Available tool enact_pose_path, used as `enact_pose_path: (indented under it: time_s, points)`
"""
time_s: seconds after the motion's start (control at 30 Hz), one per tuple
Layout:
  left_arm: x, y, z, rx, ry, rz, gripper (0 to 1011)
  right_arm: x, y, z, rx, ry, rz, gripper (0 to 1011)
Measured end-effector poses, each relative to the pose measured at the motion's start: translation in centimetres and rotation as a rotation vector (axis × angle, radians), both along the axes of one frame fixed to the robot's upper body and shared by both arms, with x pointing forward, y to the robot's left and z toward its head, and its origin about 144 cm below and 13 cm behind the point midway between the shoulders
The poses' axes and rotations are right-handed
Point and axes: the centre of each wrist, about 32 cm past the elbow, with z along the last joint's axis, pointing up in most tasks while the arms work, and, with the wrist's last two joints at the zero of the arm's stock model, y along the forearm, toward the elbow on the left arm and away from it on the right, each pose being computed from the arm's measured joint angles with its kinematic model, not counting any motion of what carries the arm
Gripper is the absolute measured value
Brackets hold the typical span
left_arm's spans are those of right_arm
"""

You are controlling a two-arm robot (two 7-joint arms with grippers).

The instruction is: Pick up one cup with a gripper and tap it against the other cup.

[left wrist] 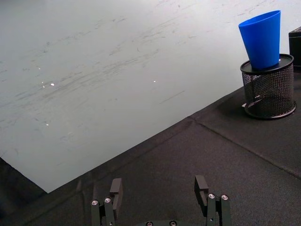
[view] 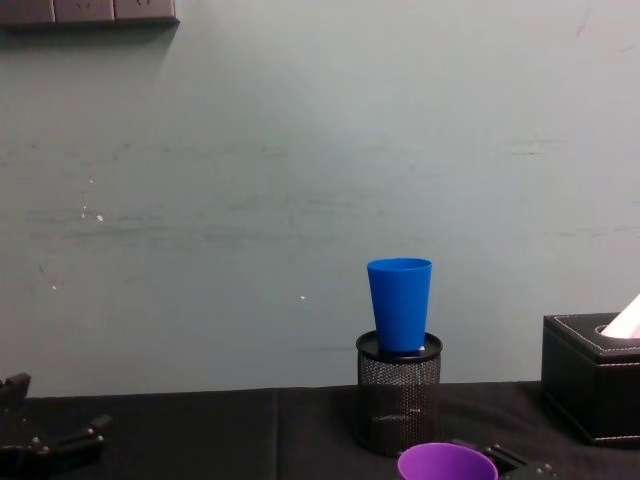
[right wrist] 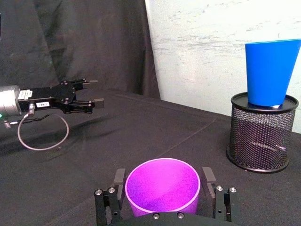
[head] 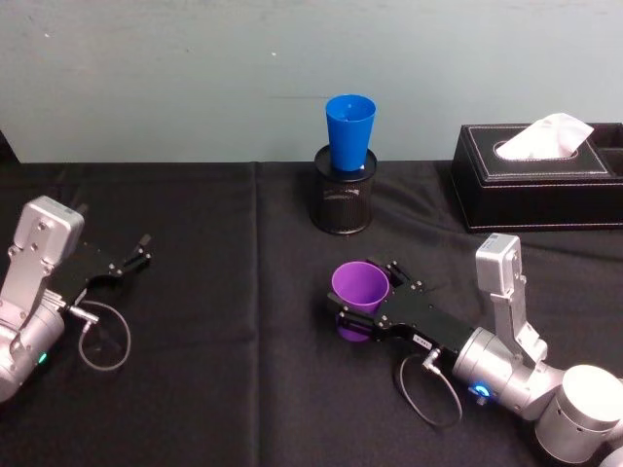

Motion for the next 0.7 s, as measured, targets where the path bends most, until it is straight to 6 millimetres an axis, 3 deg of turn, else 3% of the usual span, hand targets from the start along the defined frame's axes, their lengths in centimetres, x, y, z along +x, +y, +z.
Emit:
enact_pose_path:
  time_s: [0.37, 0.7]
  points:
    - [0.0, 0.0, 0.0, 0.0, 0.0, 0.0, 1000, -0.1, 0.1, 0.5, -0.002, -0.018, 0.008, 1003]
    - [0.0, 0.0, 0.0, 0.0, 0.0, 0.0, 1000, -0.5, 0.5, 3.6, 0.018, -0.078, -0.049, 1003]
